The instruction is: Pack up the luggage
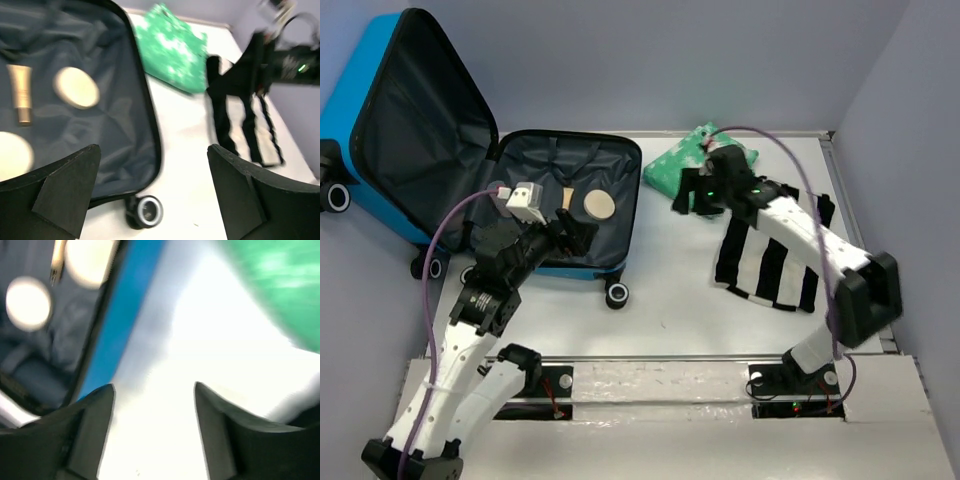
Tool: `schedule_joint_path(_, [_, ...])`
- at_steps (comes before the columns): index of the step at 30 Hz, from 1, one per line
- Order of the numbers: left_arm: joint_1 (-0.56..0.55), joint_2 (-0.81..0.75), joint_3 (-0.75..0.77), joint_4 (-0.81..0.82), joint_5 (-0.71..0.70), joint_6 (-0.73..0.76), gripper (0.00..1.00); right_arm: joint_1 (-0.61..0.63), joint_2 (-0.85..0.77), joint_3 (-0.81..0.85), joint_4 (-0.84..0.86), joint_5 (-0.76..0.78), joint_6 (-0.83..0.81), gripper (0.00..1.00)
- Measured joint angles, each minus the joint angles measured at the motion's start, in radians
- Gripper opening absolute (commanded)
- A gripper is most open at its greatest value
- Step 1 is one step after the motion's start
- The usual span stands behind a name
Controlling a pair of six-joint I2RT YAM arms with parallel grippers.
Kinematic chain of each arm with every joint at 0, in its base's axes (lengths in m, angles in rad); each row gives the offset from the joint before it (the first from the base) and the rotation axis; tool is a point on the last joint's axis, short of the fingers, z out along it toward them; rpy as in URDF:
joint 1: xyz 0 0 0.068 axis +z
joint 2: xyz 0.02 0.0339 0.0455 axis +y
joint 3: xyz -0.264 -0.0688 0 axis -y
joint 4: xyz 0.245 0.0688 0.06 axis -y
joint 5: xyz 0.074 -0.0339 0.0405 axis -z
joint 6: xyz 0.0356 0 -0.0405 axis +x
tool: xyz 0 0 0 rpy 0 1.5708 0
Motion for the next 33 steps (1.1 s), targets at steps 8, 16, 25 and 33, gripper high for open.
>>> schedule_joint_path(8, [-0.537, 0.214, 0.042, 0.059, -0.18, -0.097, 0.99, -0.137, -0.644, -0.233, 0.103, 0.221, 0.063, 0.43])
schedule_joint_path(16, [-0.738, 0.777, 0.254, 0.18, -0.284, -0.162, 0.99, -0.132, -0.85, -0.256, 0.076, 0.367, 0.047, 0.5])
schedule_joint_path(25, [-0.744, 1.286, 0.613, 0.161, -0.293, -0.168, 0.99, -0.132, -0.889, -0.306, 0.03, 0.282, 0.03, 0.54])
schedule_joint_path(33, [-0.743, 1.521, 0.787, 0.169, -0.256, -0.159, 0.23, -0.132, -0.872, -0.378, 0.027, 0.203, 0.026, 0.54])
